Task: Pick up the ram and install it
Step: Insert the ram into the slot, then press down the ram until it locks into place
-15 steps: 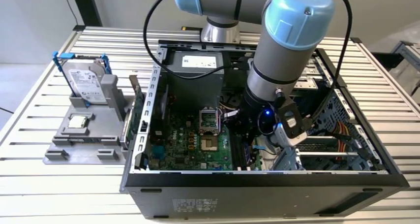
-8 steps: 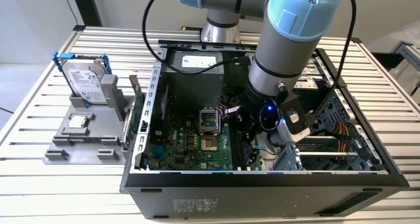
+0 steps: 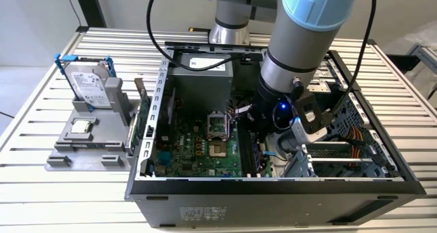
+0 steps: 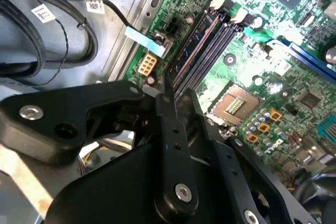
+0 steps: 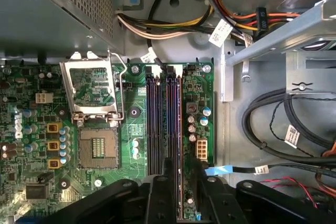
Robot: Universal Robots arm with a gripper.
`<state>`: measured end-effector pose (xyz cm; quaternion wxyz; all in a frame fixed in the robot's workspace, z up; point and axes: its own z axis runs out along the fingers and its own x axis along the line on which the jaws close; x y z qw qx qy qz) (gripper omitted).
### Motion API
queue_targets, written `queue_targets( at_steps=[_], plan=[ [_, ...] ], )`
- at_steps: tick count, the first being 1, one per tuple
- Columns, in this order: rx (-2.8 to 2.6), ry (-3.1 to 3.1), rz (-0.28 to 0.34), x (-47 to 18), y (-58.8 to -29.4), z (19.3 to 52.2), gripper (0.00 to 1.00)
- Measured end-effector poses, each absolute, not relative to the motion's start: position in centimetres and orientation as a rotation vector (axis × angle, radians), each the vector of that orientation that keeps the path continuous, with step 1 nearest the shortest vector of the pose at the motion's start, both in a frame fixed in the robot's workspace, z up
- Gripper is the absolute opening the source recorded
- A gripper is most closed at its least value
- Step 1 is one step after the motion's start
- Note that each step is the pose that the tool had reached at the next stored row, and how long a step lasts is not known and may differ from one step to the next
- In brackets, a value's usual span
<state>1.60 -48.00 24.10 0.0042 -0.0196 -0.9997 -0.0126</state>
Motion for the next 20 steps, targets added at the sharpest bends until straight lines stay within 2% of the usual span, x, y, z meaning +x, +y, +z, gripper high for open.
queue_targets(
  at_steps=[20],
  plan=[
    [-0.053, -3.132, -0.039, 1.6, -48.0, 24.1, 0.0]
  ],
)
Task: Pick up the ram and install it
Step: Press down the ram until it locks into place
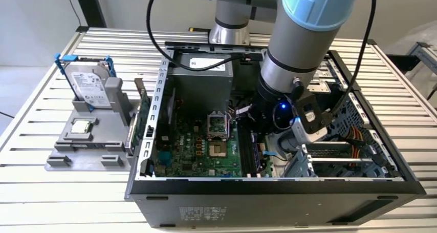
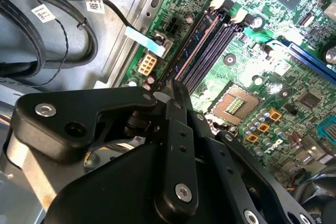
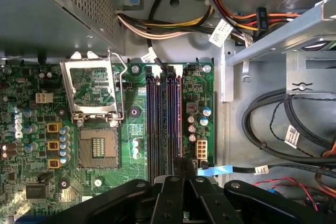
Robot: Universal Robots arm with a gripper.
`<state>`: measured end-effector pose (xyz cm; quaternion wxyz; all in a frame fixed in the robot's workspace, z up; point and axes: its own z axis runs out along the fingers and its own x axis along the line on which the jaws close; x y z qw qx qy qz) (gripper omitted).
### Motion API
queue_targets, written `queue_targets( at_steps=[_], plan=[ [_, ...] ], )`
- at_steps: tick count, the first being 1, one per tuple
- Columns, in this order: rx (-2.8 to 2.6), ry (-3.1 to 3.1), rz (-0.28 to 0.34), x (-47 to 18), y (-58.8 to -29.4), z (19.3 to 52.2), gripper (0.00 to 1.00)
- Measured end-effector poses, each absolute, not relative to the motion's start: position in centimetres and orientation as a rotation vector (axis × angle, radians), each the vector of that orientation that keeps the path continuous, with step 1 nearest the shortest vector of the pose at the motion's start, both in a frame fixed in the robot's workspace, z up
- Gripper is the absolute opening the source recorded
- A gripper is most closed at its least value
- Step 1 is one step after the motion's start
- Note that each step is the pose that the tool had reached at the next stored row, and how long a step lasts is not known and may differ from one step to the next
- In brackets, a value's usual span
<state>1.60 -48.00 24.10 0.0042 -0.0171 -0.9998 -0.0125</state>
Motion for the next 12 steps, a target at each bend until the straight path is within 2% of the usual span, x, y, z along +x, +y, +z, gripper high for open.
queue_targets(
  at_steps=[12],
  plan=[
    [0.159, -3.127, -0.038, 1.6, -47.89, 24.1, 0.0]
  ],
)
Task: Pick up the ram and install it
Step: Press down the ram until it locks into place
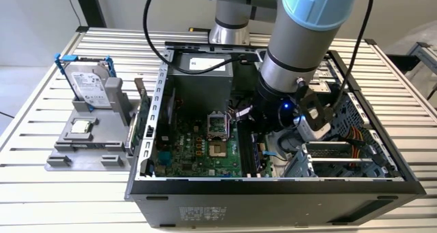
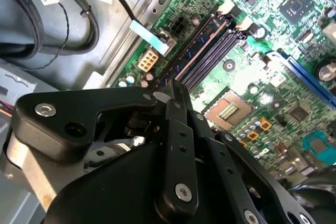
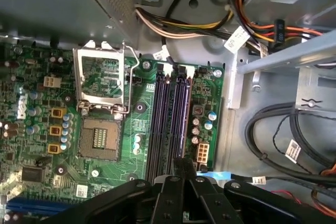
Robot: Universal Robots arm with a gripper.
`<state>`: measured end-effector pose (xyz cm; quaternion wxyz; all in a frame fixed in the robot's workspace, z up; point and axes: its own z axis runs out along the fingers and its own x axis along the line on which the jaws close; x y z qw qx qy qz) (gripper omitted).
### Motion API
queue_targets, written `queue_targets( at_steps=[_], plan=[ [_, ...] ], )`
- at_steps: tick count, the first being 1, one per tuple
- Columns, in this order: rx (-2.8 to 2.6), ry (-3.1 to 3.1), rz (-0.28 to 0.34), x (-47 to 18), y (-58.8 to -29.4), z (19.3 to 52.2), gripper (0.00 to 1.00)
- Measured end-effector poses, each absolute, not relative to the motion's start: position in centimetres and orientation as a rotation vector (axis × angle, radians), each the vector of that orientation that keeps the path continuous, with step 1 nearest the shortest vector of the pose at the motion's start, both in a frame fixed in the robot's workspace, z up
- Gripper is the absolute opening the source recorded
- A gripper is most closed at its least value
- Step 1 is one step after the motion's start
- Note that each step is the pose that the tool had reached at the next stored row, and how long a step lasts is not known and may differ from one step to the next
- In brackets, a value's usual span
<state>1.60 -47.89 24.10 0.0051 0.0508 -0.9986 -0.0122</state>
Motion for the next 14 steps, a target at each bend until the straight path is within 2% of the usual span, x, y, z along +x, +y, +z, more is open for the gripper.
queue_targets(
  at_steps=[14],
  plan=[
    [0.389, -3.105, -0.037, 1.6, -47.87, 24.1, 0.0]
  ],
)
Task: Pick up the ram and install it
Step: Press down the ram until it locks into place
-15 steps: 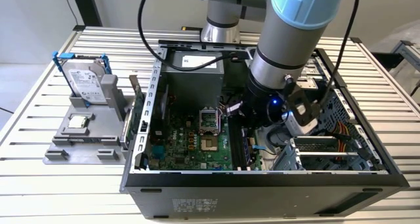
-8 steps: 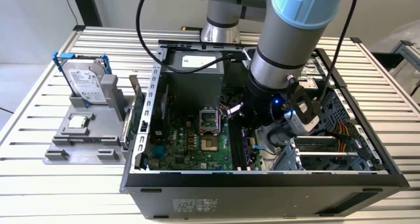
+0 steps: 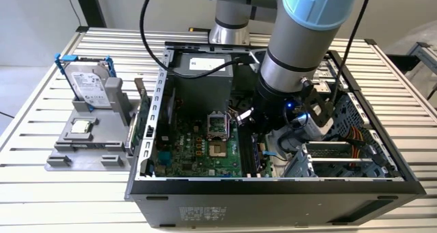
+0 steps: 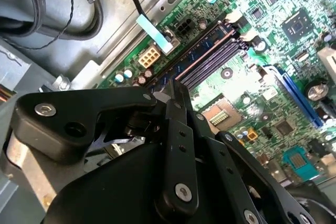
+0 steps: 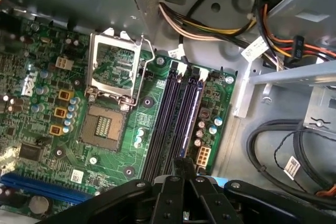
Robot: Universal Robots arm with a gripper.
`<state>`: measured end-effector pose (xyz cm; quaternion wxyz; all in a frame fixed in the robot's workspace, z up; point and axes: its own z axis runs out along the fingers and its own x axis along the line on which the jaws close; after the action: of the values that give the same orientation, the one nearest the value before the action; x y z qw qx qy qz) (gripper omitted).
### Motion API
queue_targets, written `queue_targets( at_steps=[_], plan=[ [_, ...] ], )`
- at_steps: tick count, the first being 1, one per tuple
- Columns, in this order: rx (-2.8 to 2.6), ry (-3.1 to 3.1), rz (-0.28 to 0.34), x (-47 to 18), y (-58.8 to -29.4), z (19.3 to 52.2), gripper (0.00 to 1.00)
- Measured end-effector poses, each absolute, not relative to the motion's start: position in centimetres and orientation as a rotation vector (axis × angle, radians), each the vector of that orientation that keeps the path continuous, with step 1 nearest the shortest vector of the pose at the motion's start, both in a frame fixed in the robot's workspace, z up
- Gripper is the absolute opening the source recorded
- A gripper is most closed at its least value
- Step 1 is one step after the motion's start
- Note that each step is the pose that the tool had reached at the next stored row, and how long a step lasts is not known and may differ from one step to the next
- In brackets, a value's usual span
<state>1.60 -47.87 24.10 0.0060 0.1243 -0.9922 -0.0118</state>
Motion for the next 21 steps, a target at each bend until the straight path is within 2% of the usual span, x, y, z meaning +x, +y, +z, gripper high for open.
queue_targets(
  at_steps=[21],
  plan=[
    [0.715, -3.044, -0.035, 1.71, -47.86, 24.1, 0.0]
  ],
)
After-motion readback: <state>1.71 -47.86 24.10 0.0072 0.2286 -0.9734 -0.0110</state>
